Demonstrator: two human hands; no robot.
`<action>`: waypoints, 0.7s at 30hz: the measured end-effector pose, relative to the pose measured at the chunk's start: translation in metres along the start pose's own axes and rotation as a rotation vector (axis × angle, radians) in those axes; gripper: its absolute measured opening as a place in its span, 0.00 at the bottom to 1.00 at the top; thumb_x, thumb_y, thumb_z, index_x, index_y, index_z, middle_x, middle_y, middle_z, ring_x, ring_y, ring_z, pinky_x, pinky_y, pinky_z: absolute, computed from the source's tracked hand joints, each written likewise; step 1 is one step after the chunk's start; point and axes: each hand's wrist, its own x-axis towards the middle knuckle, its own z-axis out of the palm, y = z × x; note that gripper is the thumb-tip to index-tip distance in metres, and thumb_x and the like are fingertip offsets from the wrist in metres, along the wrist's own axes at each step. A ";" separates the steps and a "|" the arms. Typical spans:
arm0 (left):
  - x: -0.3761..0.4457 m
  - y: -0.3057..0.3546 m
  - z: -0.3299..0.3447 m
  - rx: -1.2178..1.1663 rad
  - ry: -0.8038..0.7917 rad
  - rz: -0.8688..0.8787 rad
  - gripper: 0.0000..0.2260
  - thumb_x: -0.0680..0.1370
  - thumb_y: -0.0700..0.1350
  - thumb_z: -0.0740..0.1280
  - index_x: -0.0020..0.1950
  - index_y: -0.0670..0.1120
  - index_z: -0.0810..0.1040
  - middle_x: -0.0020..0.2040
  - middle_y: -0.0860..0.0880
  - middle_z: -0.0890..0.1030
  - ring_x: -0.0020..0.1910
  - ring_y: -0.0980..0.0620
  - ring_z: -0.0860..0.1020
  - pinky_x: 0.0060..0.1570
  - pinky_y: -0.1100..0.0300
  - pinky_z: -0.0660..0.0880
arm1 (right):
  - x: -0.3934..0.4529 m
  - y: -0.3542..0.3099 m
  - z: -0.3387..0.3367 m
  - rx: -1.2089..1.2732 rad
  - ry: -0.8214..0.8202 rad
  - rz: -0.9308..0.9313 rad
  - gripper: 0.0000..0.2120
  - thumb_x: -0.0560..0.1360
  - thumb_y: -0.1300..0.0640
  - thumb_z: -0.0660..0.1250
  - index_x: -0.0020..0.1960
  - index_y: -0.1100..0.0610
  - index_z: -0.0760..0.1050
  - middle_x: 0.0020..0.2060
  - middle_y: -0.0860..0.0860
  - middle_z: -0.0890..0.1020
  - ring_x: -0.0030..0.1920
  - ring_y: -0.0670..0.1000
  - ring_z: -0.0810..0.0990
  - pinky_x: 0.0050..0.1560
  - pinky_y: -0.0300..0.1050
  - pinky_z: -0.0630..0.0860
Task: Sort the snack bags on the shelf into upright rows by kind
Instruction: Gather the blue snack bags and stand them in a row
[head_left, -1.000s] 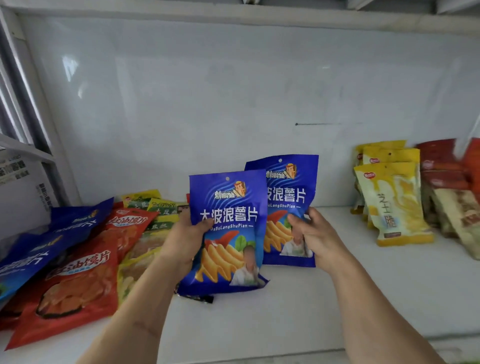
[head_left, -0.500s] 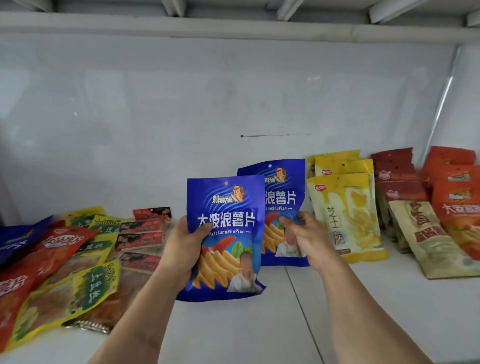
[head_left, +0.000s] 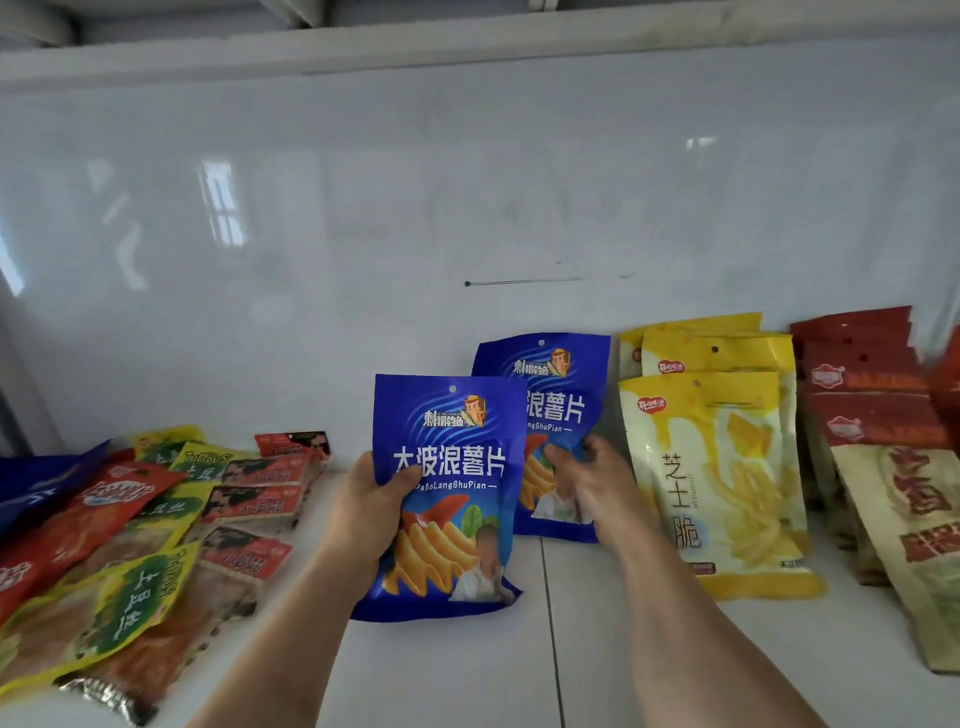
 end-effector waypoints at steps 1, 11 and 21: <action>0.003 0.000 0.003 0.007 -0.008 0.005 0.09 0.81 0.45 0.69 0.60 0.45 0.78 0.48 0.46 0.88 0.45 0.44 0.87 0.50 0.41 0.83 | 0.003 0.002 0.000 0.005 -0.001 0.001 0.14 0.75 0.50 0.74 0.57 0.50 0.76 0.51 0.50 0.85 0.48 0.50 0.86 0.47 0.49 0.82; 0.027 -0.008 0.047 -0.032 -0.050 0.000 0.08 0.80 0.47 0.70 0.57 0.48 0.77 0.47 0.49 0.88 0.43 0.49 0.87 0.49 0.43 0.84 | 0.020 -0.009 -0.007 -0.001 0.020 -0.028 0.22 0.77 0.33 0.60 0.59 0.49 0.77 0.50 0.45 0.85 0.49 0.44 0.83 0.44 0.40 0.75; 0.040 -0.012 0.086 -0.092 -0.001 0.034 0.03 0.81 0.48 0.69 0.53 0.52 0.77 0.48 0.51 0.87 0.42 0.53 0.87 0.41 0.54 0.84 | 0.032 -0.006 -0.001 0.141 -0.175 -0.032 0.27 0.67 0.48 0.77 0.63 0.52 0.74 0.50 0.51 0.87 0.49 0.53 0.87 0.48 0.51 0.84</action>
